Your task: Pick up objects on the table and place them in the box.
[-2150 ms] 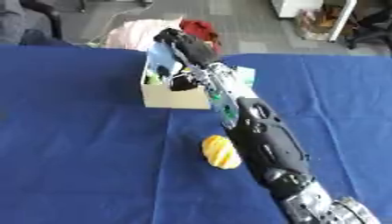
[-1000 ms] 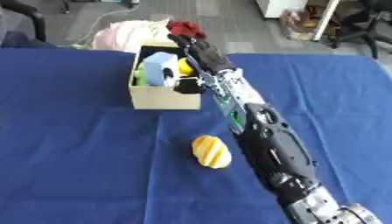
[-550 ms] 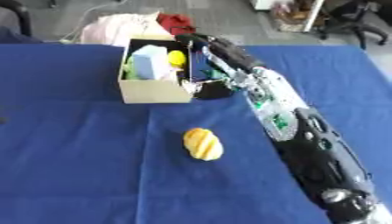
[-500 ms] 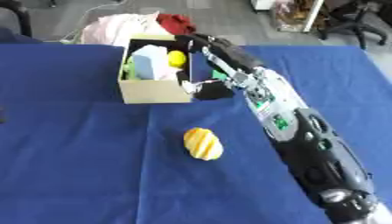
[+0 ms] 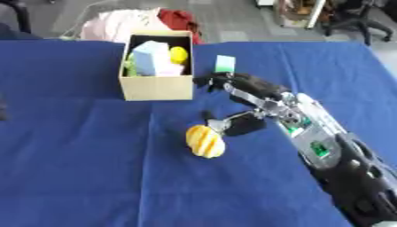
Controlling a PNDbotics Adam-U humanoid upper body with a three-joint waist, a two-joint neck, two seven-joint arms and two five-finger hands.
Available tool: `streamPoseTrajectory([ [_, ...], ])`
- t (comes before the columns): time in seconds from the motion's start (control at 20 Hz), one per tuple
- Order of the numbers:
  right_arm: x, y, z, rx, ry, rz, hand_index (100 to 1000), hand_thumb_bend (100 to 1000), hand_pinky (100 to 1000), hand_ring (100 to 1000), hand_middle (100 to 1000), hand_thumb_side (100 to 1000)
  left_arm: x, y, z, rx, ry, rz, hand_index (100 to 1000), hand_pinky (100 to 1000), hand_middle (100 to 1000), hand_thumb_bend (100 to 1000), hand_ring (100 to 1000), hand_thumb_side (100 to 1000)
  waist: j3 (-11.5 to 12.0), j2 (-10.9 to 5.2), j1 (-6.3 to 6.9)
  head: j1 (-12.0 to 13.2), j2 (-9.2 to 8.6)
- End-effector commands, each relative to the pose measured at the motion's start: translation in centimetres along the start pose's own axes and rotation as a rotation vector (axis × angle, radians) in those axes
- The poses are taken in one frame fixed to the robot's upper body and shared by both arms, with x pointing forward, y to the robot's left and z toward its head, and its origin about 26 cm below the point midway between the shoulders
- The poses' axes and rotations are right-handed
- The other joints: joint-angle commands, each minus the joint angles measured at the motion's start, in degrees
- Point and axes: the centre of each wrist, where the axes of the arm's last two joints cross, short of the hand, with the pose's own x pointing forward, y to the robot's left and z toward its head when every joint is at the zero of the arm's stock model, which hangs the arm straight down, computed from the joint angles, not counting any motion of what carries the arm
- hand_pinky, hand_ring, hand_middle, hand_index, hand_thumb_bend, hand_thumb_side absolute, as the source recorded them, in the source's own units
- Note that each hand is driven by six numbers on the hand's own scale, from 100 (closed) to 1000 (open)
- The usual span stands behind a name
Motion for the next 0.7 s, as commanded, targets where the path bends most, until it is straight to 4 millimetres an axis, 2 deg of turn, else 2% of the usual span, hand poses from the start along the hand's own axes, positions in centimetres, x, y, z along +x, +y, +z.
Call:
streamPoseTrajectory([
  [0.05,0.1,-1.0,0.8,0.021,-0.008,0.034,975,100,816,808,852,465,0.4,0.5,-0.2,0.007,-0.017,-0.016,764,883,599,100,602,690,-0.2,-1.87,-0.17,-0.5,0.79],
  [0.35,0.1,-0.1,0.5,0.103,-0.014,0.052,973,100,820,812,856,424,0.3,0.5,-0.1,0.005,-0.016,-0.015,765,885,599,100,603,693,-0.2,-1.92,-0.04,-1.3,1.28],
  [0.7,-0.1,1.2,-0.9,0.169,0.008,0.133,969,100,823,818,864,358,0.3,0.4,-0.1,0.001,-0.015,-0.010,765,887,599,100,603,697,-0.1,-1.82,0.05,-1.7,1.29],
])
